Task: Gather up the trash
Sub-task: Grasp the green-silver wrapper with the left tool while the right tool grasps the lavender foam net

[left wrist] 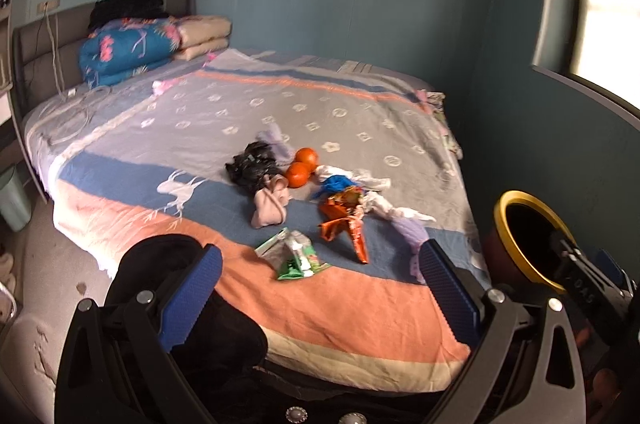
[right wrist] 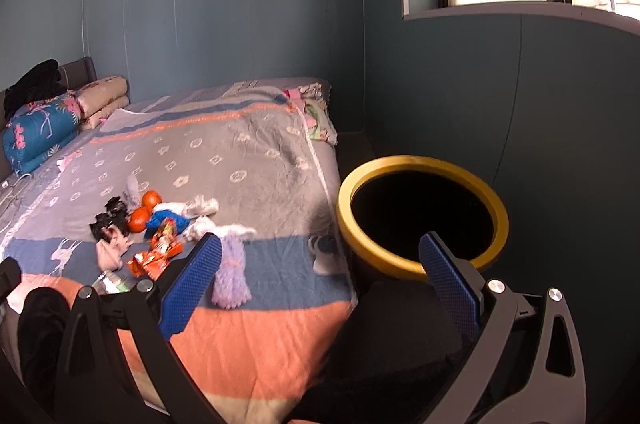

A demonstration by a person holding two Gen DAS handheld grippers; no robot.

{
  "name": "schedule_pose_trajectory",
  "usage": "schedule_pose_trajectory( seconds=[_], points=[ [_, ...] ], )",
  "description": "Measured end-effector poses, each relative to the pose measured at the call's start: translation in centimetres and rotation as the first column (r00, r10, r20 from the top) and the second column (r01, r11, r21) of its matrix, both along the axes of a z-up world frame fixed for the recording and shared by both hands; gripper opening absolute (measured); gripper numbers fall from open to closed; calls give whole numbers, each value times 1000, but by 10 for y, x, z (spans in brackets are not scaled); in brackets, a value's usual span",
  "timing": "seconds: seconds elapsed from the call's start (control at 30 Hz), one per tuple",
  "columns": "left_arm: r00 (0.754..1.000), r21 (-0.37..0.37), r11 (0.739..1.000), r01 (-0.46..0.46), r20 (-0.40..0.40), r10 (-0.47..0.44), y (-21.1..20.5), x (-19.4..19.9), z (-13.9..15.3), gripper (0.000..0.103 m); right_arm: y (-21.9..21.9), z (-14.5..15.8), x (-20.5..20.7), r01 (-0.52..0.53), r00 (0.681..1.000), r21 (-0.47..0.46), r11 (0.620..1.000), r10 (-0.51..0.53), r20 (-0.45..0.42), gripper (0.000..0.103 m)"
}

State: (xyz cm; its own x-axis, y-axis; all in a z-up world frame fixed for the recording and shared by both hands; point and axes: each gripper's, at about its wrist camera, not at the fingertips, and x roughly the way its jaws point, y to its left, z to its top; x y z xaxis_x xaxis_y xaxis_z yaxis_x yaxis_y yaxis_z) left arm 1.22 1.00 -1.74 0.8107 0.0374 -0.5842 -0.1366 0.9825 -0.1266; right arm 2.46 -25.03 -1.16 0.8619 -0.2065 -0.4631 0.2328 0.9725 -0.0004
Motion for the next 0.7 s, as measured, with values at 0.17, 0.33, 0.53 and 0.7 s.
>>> schedule_pose_trajectory(
  seconds=[0.17,0.33,0.53,0.7],
  points=[
    [997,16,999,-49,-66,50,23,22,-7,95,-3,1,29,-101,994,3,995,101,-50,95],
    [985,31,996,-89,-144,93,57,52,-18,95,10,-9,66,-188,974,-19,982,184,-133,95],
    [964,-25,996,-80,-254,71,79,79,-46,95,32,-50,121,-338,884,59,939,339,-322,95],
    [947,25,998,-58,-314,63,78,100,-70,95,44,-81,156,-391,813,128,911,407,-415,95]
  ],
)
